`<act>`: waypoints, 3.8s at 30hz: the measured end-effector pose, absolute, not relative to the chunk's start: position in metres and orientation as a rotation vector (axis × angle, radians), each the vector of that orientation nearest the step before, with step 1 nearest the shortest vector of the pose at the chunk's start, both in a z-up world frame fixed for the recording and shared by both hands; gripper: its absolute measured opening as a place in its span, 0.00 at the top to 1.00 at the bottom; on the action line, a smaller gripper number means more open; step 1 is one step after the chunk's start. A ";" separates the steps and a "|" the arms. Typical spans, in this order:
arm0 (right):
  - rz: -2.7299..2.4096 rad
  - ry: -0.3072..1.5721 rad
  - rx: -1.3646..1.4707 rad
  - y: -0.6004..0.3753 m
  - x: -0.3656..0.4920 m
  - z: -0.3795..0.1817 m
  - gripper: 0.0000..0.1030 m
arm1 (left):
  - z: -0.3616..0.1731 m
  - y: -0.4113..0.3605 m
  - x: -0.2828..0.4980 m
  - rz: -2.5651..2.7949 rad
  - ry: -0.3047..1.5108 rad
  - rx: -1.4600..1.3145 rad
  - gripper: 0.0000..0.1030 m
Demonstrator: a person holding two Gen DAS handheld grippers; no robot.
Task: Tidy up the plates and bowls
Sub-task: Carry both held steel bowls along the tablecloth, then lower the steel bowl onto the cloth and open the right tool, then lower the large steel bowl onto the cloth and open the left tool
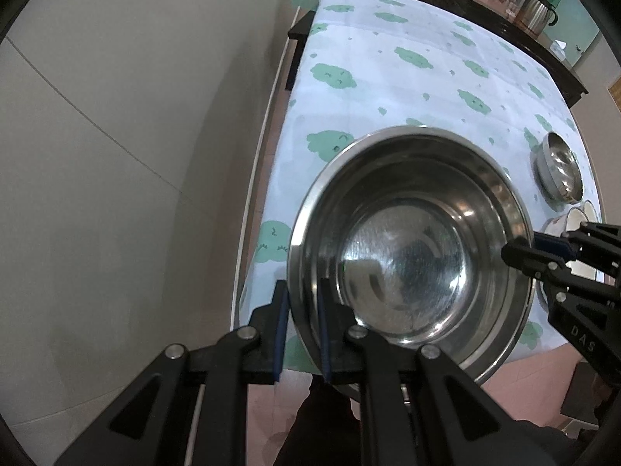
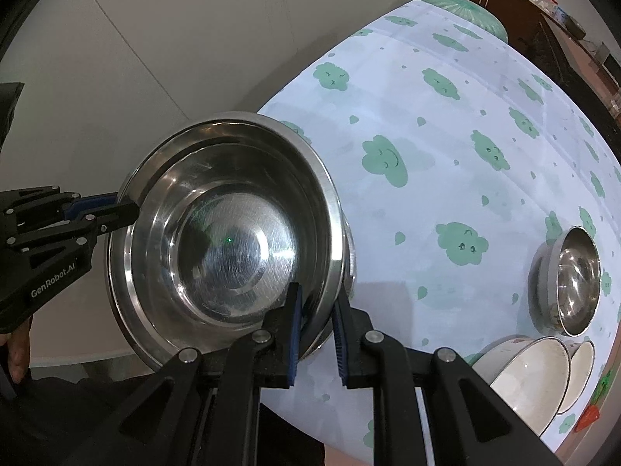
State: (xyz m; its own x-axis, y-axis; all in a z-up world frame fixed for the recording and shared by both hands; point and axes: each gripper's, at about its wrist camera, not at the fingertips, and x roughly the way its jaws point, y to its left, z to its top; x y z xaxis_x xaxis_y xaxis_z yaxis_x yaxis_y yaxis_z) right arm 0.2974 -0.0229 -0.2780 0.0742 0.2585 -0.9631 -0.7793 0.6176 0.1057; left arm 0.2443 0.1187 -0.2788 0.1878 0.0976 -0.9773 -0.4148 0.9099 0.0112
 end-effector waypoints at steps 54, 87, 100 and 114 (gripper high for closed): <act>0.790 1.339 -0.583 -0.014 0.305 -0.304 0.82 | -0.318 0.112 0.252 0.302 1.452 -0.293 0.89; 0.803 1.300 -0.514 -0.014 0.295 -0.291 0.52 | -0.303 0.110 0.246 0.268 1.400 -0.296 0.85; 0.751 1.260 -0.437 -0.030 0.283 -0.282 0.48 | -0.294 0.099 0.244 0.244 1.371 -0.250 0.57; 0.701 1.209 -0.405 -0.045 0.285 -0.265 0.46 | -0.272 0.091 0.259 0.219 1.296 -0.214 0.47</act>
State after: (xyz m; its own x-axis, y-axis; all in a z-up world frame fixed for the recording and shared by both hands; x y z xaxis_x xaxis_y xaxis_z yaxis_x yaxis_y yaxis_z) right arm 0.2853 -0.0453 -0.2646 0.1837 0.2738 -0.9441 -0.6833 0.7260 0.0775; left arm 0.2591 0.0912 -0.2719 0.2561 0.0404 -0.9658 -0.2795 0.9595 -0.0340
